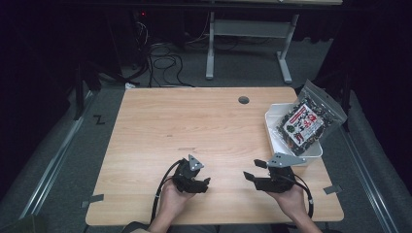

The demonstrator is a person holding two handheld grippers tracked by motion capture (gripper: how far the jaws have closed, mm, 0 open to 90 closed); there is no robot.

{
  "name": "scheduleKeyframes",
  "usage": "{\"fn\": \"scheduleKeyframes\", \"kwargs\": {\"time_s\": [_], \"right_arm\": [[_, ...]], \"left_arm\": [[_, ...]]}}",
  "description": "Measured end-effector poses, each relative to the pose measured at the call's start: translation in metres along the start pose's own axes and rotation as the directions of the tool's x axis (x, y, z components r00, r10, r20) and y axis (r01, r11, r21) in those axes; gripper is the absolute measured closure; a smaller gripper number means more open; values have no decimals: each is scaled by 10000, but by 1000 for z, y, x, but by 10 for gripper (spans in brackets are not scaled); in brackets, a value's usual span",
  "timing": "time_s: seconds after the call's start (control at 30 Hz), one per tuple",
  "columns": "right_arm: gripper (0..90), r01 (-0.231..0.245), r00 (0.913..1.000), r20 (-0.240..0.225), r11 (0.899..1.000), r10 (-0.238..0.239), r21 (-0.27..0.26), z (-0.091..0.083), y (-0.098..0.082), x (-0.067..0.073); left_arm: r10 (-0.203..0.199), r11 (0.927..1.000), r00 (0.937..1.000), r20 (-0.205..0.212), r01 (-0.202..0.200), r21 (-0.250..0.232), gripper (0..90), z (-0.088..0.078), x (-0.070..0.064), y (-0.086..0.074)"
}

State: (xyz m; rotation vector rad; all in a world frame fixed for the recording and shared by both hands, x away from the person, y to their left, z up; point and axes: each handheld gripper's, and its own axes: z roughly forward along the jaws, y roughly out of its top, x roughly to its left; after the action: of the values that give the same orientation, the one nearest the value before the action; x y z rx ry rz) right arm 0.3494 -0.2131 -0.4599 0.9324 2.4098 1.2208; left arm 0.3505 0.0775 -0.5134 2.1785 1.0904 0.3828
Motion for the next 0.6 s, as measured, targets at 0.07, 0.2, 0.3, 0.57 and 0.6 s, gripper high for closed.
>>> {"fn": "scheduleKeyframes", "kwargs": {"time_s": [0.07,0.2,0.3,0.57,0.6], "right_arm": [[394,-43,10000,-39,9999,44,113,4,0,0],[394,-22,10000,32,9997,21,256,11,-1,-3],[394,-150,9999,66,9993,148,339,15,-1,-6],[394,-362,9992,189,9976,351,586,26,-7,-14],[395,-410,9990,195,9974,399,597,27,-7,-15]], "left_arm": [[-1,10000,10000,-3,1,3,297,0,0,0],[3,10000,10000,6,-3,48,297,1,0,0],[-4,10000,10000,4,4,-3,297,0,0,0],[33,10000,10000,18,-33,49,297,1,0,0],[30,10000,10000,11,-30,40,297,1,0,0]]}}
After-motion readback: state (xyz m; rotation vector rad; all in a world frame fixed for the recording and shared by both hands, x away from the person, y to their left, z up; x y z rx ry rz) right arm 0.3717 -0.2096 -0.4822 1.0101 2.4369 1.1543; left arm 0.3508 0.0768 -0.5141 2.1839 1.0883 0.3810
